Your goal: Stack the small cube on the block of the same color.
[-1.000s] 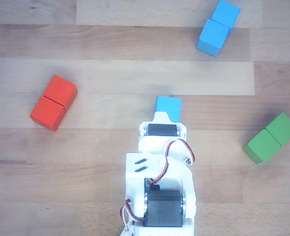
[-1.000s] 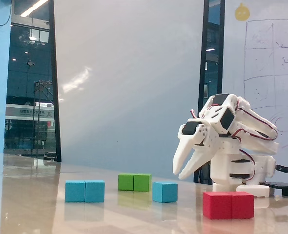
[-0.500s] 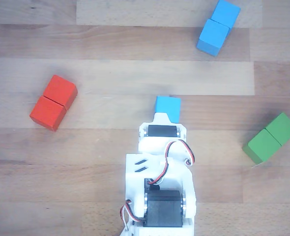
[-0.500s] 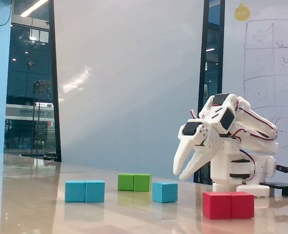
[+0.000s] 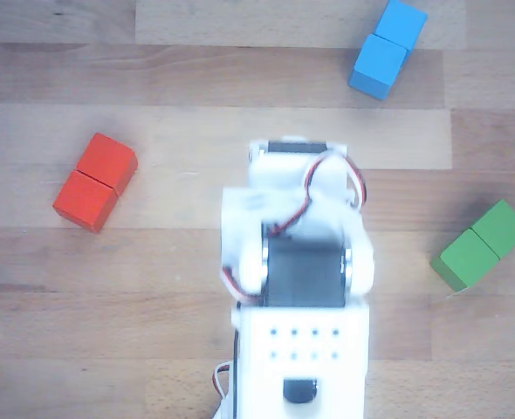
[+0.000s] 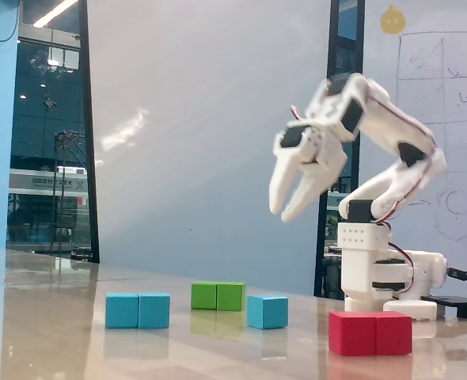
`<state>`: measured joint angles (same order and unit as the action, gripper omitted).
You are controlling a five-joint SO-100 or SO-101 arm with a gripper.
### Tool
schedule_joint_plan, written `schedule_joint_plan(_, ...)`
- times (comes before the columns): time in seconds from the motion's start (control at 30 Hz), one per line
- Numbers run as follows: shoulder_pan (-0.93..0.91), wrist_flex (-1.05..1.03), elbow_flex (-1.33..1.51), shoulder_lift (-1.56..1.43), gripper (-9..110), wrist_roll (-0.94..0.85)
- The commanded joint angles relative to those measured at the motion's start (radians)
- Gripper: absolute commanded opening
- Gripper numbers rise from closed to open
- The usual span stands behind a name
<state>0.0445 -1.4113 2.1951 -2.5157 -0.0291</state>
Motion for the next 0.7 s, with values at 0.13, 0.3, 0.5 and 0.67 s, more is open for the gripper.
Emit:
schedule_joint_plan(0.13,-0.006,-0.086,-0.153,0.324,6,0.006)
schedule_joint_plan(0.3,-0.008,0.002,-0.058,0.344,6,0.006)
schedule_joint_plan(0.5,-0.008,0.13,0.058,0.344,6,0.006)
schedule_joint_plan(0.67,-0.008,0.152,0.106,0.344,7,0.005)
